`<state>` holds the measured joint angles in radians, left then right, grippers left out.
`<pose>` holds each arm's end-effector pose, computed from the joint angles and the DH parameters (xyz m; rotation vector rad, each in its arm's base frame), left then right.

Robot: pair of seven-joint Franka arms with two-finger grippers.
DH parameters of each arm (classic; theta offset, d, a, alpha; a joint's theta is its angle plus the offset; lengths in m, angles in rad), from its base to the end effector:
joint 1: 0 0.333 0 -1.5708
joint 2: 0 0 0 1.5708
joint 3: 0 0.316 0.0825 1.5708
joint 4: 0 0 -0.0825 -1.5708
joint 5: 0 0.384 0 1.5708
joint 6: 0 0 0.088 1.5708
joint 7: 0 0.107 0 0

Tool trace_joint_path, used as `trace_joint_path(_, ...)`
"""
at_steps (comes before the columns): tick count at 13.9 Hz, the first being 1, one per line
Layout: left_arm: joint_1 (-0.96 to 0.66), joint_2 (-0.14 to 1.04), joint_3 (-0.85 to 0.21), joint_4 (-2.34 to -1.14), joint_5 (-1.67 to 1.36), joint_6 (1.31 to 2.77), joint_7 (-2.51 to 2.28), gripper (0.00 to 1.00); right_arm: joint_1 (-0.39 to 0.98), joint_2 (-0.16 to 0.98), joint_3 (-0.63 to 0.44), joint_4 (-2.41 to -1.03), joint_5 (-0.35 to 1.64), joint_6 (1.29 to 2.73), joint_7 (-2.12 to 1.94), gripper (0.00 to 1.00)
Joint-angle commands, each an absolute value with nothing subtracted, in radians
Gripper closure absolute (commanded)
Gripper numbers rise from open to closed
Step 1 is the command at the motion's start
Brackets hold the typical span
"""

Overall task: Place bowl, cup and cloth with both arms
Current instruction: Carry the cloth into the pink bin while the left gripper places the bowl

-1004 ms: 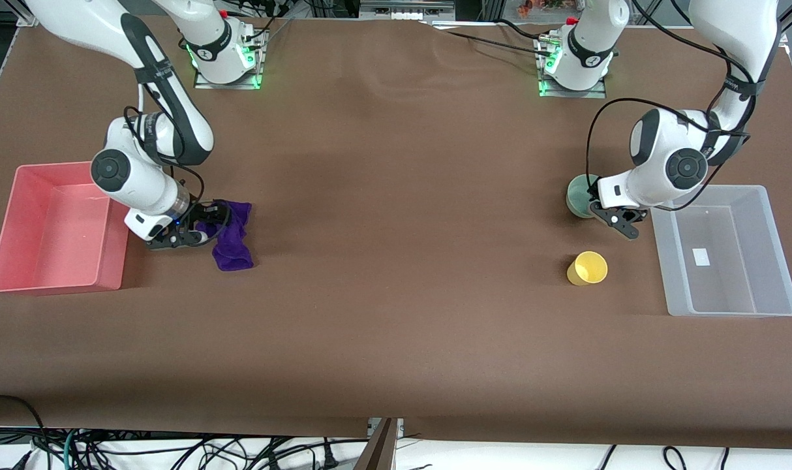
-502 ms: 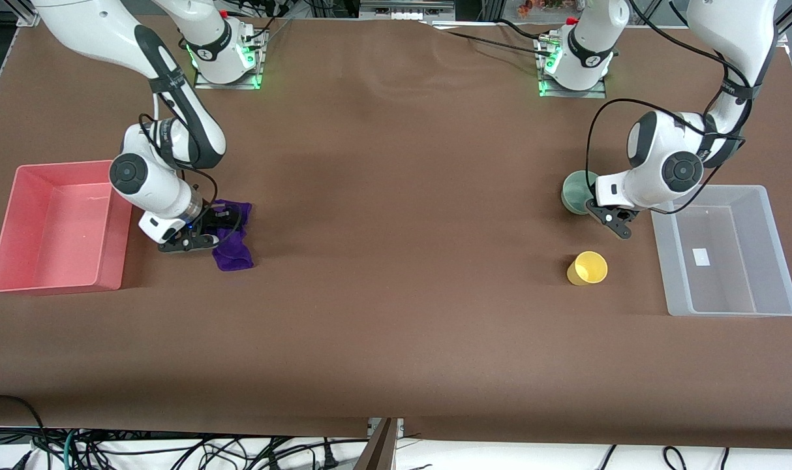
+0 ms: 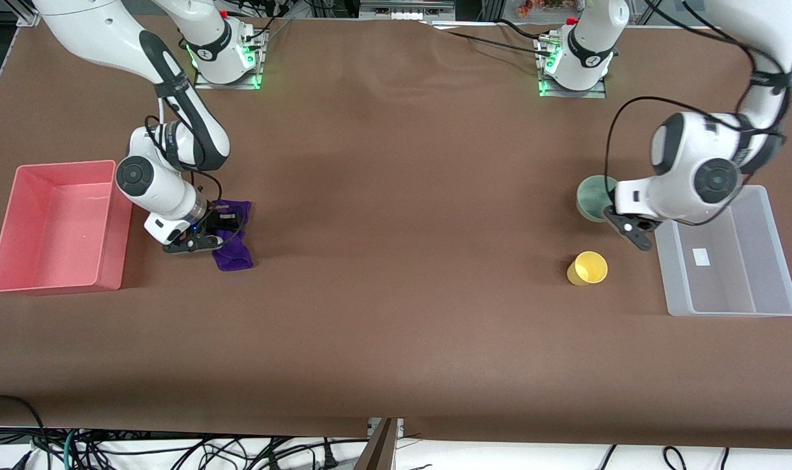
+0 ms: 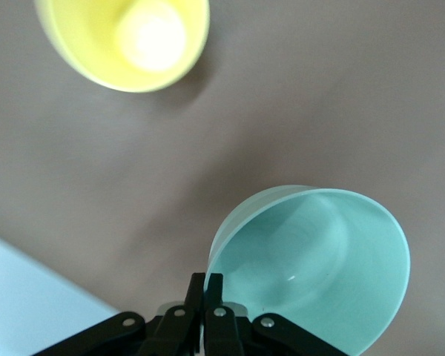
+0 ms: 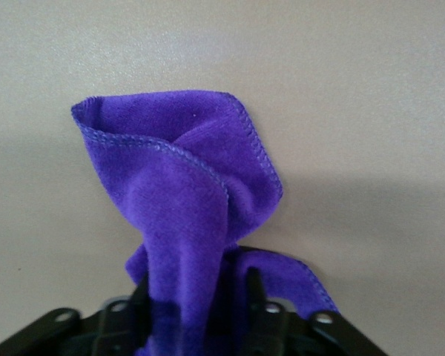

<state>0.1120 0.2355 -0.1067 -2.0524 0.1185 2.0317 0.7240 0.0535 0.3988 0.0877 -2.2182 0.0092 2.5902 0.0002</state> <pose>0.5558 0.0106 0.3059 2.8577 -1.1835 -0.4097 0.5422 0.0779 0.1926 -3.0981 -0.1965 0.0436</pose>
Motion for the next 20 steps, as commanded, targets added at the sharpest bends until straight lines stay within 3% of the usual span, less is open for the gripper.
trace_joint_path(1, 0.142, 0.242, -0.103, -1.912, 0.138, 1.864, 0.750, 1.00, 0.057, 0.373, 0.089, -2.206, 0.023, 2.565, -0.001, 1.00)
trace_joint_path(5, 0.233, 0.245, -0.095, -1.865, 0.193, 1.828, 0.847, 1.00, 0.054, 0.328, 0.087, -2.129, 0.021, 2.418, -0.014, 1.00)
trace_joint_path(9, 0.339, 0.352, -0.095, -1.722, 0.293, 1.835, 1.009, 1.00, 0.043, 0.273, 0.057, -1.932, 0.020, 2.049, -0.046, 1.00)
trace_joint_path(12, 0.370, 0.478, -0.097, -1.600, 0.299, 1.838, 1.080, 1.00, 0.041, 0.272, -0.053, -1.771, 0.015, 1.823, -0.222, 1.00)
trace_joint_path(16, 0.409, 0.573, -0.097, -1.572, 0.298, 1.975, 1.147, 1.00, 0.041, 0.261, -0.276, -1.740, 0.008, 1.810, -0.518, 1.00)
trace_joint_path(20, 0.428, 0.635, -0.095, -1.572, 0.298, 2.054, 1.149, 1.00, 0.025, 0.265, -0.377, -1.741, 0.006, 1.815, -0.646, 1.00)
